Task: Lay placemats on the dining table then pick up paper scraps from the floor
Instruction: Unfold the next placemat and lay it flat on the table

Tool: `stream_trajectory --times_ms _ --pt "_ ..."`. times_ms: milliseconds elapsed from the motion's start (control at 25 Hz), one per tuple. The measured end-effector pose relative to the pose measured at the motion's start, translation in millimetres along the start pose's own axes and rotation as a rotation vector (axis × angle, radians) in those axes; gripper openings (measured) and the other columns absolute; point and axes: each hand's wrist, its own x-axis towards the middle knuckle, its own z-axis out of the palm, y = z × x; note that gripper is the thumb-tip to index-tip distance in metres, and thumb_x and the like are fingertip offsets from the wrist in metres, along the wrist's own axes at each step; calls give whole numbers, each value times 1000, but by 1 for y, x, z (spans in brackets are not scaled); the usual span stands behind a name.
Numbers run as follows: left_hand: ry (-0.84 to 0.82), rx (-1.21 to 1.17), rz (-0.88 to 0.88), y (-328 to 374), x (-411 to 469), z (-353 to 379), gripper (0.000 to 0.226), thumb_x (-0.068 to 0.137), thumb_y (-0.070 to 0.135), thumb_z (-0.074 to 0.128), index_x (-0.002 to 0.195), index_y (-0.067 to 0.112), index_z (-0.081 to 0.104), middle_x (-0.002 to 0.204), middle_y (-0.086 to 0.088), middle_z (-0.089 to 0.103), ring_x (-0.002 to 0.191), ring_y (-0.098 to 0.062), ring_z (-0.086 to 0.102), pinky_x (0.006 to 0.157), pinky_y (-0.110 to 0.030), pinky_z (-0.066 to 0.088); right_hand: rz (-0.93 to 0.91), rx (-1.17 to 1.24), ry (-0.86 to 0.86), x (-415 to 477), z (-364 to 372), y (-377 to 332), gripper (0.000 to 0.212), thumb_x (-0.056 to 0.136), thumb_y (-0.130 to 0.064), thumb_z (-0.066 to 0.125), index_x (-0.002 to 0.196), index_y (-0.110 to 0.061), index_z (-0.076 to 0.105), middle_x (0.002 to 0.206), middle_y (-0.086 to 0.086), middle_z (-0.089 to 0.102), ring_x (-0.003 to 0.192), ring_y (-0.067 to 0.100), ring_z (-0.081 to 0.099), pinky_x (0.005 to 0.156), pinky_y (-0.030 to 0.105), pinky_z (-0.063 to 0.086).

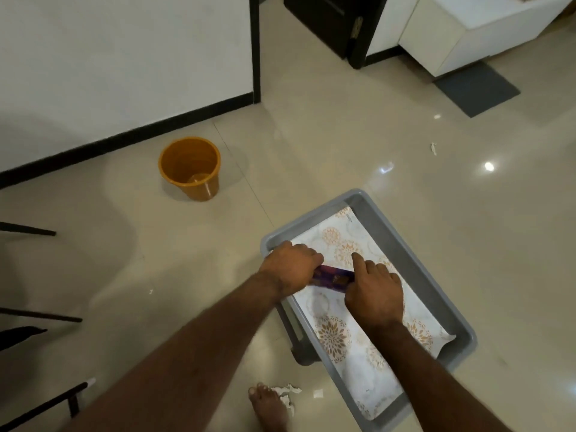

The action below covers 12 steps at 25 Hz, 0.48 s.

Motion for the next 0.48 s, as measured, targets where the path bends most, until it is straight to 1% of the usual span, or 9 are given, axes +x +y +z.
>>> stream_trajectory --times_ms 80,160,240,320,360,440,480 --pt "46 -19 -86 -16 -28 -41 14 95 27 56 106 18 60 106 -4 68 96 -26 63 78 -35 38 -78 -10 66 18 -41 -22 55 80 -34 65 130 -15 53 102 6 70 89 27 65 79 41 52" --pt "94 -80 -213 -34 -66 -82 16 98 29 52 108 18 59 108 -7 69 95 -29 64 77 -34 39 -173 3 132 31 -86 -54 53 79 -29 62 130 -15 54 101 5 70 89 27 64 78 41 51" --pt "147 -144 -350 -53 -111 -122 17 101 27 47 109 18 60 105 -7 70 90 -28 64 75 -33 46 -296 31 175 39 -131 -95 52 79 -25 60 130 -16 54 102 4 70 92 26 64 80 41 49" --pt "205 -219 -474 -73 -169 -159 16 99 27 47 107 21 59 100 -4 69 87 -26 65 76 -39 54 -440 56 209 40 -174 -144 51 80 -25 60 130 -19 54 104 2 70 93 24 63 83 40 48" --pt "239 -273 -518 -82 -198 -173 13 97 28 48 104 23 58 97 -2 69 85 -25 64 75 -39 55 -510 69 228 39 -192 -167 49 81 -26 58 129 -19 53 104 1 69 93 23 62 83 40 46" --pt "343 -386 -610 -100 -266 -200 3 93 29 50 94 30 53 89 5 66 80 -20 62 67 -33 49 -651 108 266 32 -229 -220 47 81 -27 55 128 -21 51 105 0 68 94 23 60 85 40 44" --pt "397 -450 -663 -105 -298 -210 4 91 28 52 92 32 53 85 7 65 78 -18 61 64 -30 45 -714 126 275 28 -246 -246 48 81 -26 53 128 -23 50 107 0 68 97 24 59 86 40 43"
